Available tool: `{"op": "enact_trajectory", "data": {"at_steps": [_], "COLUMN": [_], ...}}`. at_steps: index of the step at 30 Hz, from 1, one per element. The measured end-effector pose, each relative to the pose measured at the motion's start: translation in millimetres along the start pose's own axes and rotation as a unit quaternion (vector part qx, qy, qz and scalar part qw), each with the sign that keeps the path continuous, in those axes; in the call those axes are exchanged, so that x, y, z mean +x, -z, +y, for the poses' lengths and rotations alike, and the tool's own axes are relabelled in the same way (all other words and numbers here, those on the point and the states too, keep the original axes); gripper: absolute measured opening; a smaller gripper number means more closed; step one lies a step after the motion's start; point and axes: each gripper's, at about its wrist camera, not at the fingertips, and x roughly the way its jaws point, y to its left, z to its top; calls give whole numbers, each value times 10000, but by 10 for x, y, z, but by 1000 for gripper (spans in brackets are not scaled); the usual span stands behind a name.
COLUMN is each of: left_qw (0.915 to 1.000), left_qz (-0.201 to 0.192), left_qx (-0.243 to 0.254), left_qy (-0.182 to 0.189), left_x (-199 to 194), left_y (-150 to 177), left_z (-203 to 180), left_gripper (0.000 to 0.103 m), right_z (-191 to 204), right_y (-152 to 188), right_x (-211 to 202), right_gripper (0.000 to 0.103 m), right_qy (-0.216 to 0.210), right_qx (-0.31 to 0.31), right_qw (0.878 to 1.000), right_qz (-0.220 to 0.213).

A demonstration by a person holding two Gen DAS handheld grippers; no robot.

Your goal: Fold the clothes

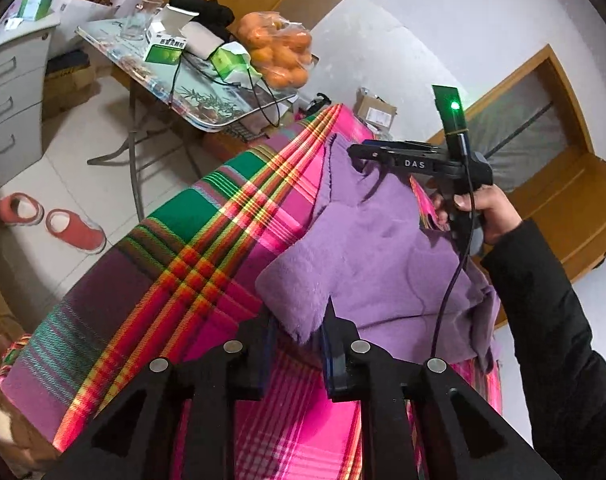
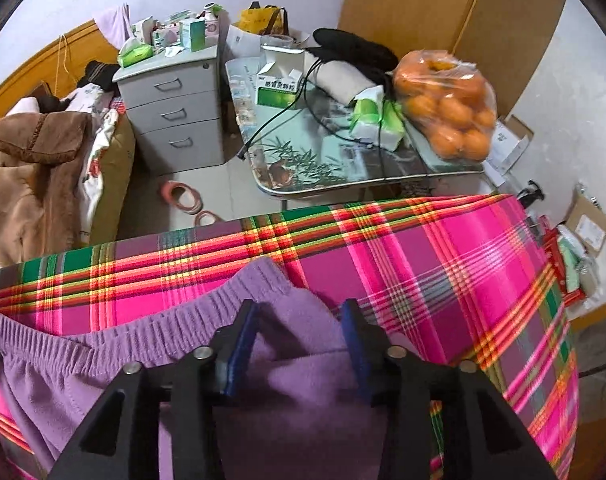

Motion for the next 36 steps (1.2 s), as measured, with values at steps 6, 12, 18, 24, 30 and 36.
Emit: {"op": "enact_trajectory", "data": {"at_steps": [6,12,18,24,30,36], "left_qw": [10000,9993,9957,9879,9886,9870], "left_qz": [-66,-199,-595,-904,-775,-417], "left_qx": [53,240,578,860,511,492], "left_qy": [1,-223,-416,-918,-1181,-1471], "left_x": [21,13,-63,-62,86,282], "left_y": [-6,-50,-257,-558,-934,-859], "left_z": [2,-30,-162,-178,157,301], "left_gripper": [18,12,8,7,7,7], "right_z": [-104,-113,-161,-202,-232,-249], "right_y": [-10,-33,-281,-498,-659,-700], "right_x": [150,139,-457,-843,-564,135], "right_gripper": [49,5,4,5,5,5], "right_qy": [-344,-444,307,836,1302,1334], "right_qx": [25,107,411,633,818,870], "right_qw": [9991,9985,9923,9734,9715,9814], "right_qz": [251,292,-1131,-2036,-1805,-1069]}}
